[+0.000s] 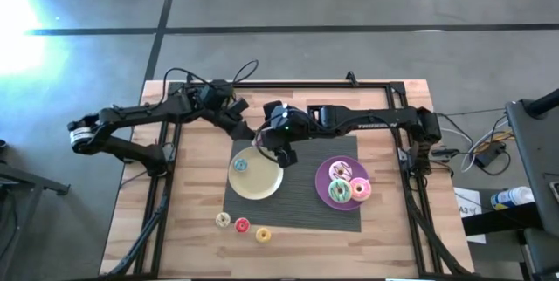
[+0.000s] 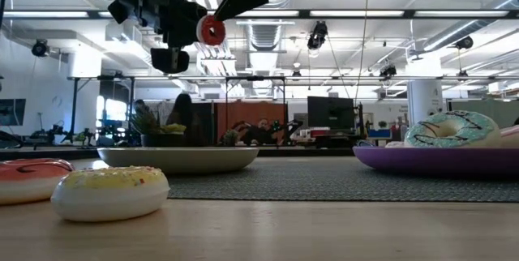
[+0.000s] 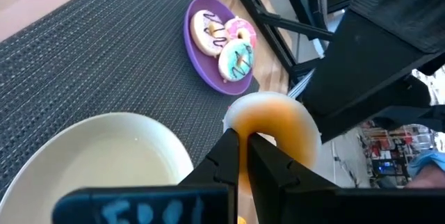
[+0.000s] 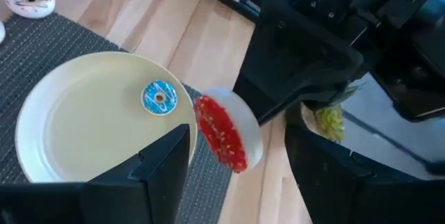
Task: Pick & Place donuts
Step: Put the small red donut on the white plate
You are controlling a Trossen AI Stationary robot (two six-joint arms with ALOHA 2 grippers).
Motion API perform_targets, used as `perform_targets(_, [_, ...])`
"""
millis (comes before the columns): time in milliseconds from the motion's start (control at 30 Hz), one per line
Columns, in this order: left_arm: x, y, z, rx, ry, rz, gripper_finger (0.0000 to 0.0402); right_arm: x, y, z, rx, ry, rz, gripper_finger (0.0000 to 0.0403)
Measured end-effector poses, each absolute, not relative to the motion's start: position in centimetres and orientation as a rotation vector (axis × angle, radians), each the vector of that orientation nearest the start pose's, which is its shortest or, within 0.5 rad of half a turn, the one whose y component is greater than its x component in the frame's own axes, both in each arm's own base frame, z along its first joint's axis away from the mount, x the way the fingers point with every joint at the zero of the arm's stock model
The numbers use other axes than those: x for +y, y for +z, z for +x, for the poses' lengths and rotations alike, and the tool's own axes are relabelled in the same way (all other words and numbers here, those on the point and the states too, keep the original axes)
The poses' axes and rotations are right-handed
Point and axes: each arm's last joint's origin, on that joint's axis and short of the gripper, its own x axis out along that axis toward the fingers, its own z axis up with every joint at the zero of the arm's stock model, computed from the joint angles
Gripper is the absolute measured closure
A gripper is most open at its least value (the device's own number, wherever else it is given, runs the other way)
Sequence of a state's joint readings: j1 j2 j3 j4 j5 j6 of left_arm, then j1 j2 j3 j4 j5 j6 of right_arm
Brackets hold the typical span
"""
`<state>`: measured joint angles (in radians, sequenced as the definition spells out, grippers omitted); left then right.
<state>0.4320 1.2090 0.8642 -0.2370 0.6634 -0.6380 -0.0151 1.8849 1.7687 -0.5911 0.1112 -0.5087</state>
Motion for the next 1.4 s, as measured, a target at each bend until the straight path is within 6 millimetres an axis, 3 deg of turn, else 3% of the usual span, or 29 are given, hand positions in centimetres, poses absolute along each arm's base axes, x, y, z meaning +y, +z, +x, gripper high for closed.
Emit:
perform_targets(1000, [8.6, 27.0, 24.2, 0.586, -0.059, -0.917, 0.0401, -1.5, 31.2, 43.3, 0.727, 0.068, -0.440, 0.0175])
perform_targets(1233, [8.7, 26.9, 24.2, 0.582, -0.039, -0.909, 0.0363, -1.6, 31.1, 43.2, 0.740, 0.080, -0.422, 0.0178])
perform_targets(1400, [8.7, 26.9, 24.2, 0.582, -0.038, -0.909, 0.0343, -1.6, 31.1, 43.2, 0.749, 0.077, -0.412, 0.0207])
